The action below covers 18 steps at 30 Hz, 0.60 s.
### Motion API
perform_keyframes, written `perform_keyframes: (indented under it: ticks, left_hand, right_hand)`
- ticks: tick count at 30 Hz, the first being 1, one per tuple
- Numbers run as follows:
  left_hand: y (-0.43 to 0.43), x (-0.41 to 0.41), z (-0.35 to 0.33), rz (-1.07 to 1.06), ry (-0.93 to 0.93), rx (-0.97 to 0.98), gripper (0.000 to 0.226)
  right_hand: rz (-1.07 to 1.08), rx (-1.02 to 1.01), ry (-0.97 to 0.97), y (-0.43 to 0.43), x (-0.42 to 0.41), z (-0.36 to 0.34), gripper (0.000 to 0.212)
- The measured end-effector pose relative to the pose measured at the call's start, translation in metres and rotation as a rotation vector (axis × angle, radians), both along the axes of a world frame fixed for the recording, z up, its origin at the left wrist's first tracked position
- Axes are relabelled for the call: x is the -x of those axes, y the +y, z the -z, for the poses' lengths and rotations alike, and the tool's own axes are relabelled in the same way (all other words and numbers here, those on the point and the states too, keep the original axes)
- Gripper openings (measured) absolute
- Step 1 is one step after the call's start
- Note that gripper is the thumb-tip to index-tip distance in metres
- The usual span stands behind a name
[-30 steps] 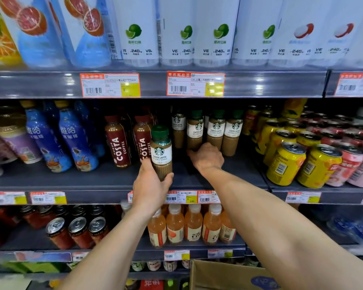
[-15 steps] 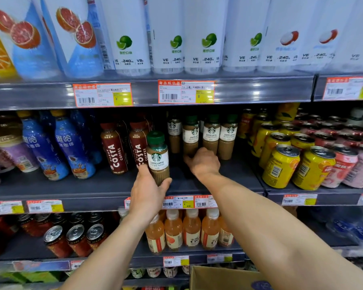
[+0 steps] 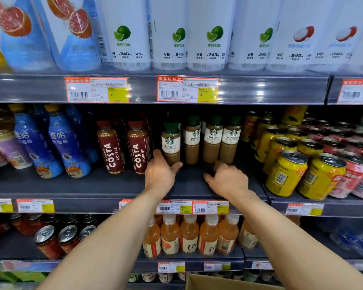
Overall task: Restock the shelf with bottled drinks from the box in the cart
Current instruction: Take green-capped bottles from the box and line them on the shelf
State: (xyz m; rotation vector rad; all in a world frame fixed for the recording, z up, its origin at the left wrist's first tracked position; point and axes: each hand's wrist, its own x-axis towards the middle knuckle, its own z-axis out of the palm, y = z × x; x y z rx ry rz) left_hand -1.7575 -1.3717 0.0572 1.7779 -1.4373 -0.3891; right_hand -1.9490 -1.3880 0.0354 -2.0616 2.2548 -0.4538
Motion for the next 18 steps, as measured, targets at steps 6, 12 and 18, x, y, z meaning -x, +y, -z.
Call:
perform_keyframes:
  ticks: [6, 12, 18]
  left_hand:
    - [-0.025, 0.006, 0.002, -0.020, -0.073, -0.061, 0.060]
    - [-0.034, 0.008, 0.010, -0.039, 0.028, -0.023, 0.061]
    - [-0.038, 0.006, 0.013, -0.032, -0.019, -0.037, 0.047]
  right_hand:
    - [0.097, 0.076, -0.210, -0.001, 0.023, -0.005, 0.058]
    - [0.153, 0.119, -0.451, -0.035, 0.047, -0.013, 0.075]
    - [0.127, 0.086, -0.552, -0.052, 0.050, -0.010, 0.081]
